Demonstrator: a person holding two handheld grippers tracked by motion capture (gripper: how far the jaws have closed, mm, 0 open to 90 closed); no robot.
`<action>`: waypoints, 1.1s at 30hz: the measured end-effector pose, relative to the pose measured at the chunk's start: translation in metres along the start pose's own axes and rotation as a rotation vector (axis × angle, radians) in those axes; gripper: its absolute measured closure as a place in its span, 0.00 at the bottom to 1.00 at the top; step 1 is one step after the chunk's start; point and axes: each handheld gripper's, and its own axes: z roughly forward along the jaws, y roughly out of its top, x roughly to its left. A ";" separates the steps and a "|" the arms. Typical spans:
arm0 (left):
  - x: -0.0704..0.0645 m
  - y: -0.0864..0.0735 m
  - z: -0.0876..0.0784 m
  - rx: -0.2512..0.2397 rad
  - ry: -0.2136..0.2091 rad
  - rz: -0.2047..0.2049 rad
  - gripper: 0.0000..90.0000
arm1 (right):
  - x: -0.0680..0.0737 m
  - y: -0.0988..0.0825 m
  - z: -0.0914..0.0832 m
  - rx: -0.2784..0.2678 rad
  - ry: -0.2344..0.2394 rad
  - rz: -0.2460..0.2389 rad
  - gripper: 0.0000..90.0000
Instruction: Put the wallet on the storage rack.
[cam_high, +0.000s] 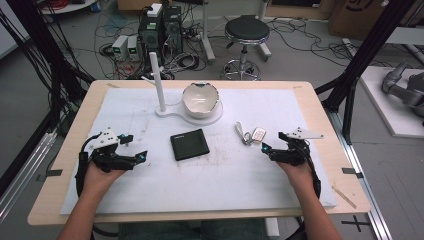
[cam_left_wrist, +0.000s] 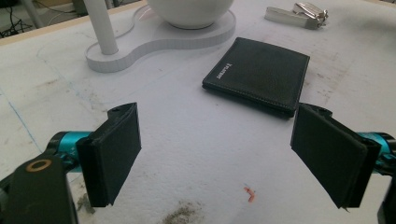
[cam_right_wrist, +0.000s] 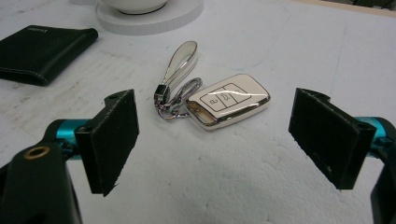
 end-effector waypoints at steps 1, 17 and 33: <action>0.000 0.000 0.000 -0.001 0.000 -0.001 0.18 | 0.000 0.000 0.001 0.000 -0.002 0.000 0.18; -0.003 -0.002 -0.009 -0.004 0.015 0.015 0.18 | 0.011 0.009 0.008 -0.033 0.007 0.004 0.18; -0.003 -0.009 -0.026 0.002 0.055 0.014 0.18 | 0.039 0.035 0.056 0.010 0.064 -0.018 0.18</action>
